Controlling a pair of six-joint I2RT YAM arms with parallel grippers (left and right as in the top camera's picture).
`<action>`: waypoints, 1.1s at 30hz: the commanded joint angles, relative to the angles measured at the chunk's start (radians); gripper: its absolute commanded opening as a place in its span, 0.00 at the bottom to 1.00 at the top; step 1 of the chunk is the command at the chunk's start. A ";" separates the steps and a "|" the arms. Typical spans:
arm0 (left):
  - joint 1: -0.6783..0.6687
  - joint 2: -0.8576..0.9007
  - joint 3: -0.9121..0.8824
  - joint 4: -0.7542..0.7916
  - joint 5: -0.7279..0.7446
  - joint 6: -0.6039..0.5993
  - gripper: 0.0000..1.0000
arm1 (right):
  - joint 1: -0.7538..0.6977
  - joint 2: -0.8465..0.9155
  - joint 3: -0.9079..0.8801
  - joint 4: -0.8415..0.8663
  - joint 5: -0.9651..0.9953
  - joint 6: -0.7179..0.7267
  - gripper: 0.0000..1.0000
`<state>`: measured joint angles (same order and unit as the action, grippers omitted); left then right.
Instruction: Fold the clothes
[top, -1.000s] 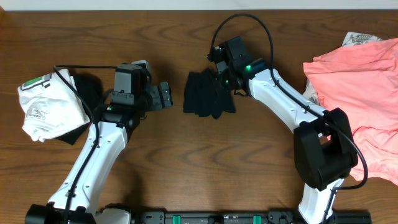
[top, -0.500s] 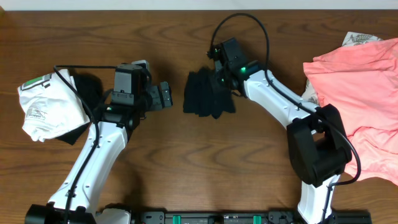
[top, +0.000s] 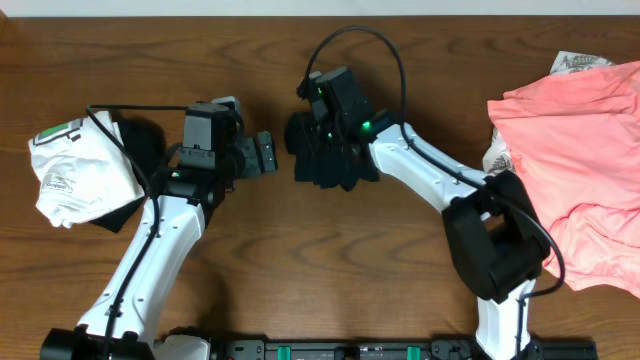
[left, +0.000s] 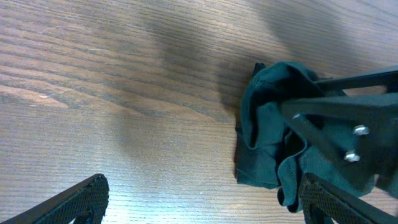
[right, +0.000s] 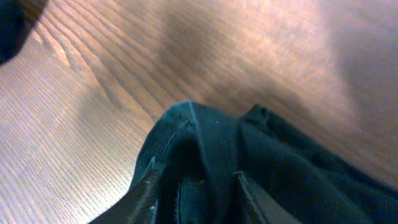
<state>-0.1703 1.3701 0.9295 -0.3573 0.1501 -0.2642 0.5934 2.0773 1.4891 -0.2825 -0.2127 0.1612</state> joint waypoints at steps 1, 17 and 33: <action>0.000 0.002 0.004 -0.001 -0.002 0.009 0.98 | 0.002 0.031 -0.001 0.014 -0.032 0.002 0.44; -0.075 -0.027 0.004 0.134 0.000 0.069 0.98 | -0.199 -0.207 0.037 -0.056 -0.320 0.002 0.67; -0.358 0.182 0.004 0.510 0.054 0.069 0.94 | -0.443 -0.292 0.035 -0.419 -0.285 -0.061 0.60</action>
<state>-0.5102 1.4818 0.9298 0.1032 0.1604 -0.2073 0.1532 1.7798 1.5261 -0.6884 -0.4789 0.1455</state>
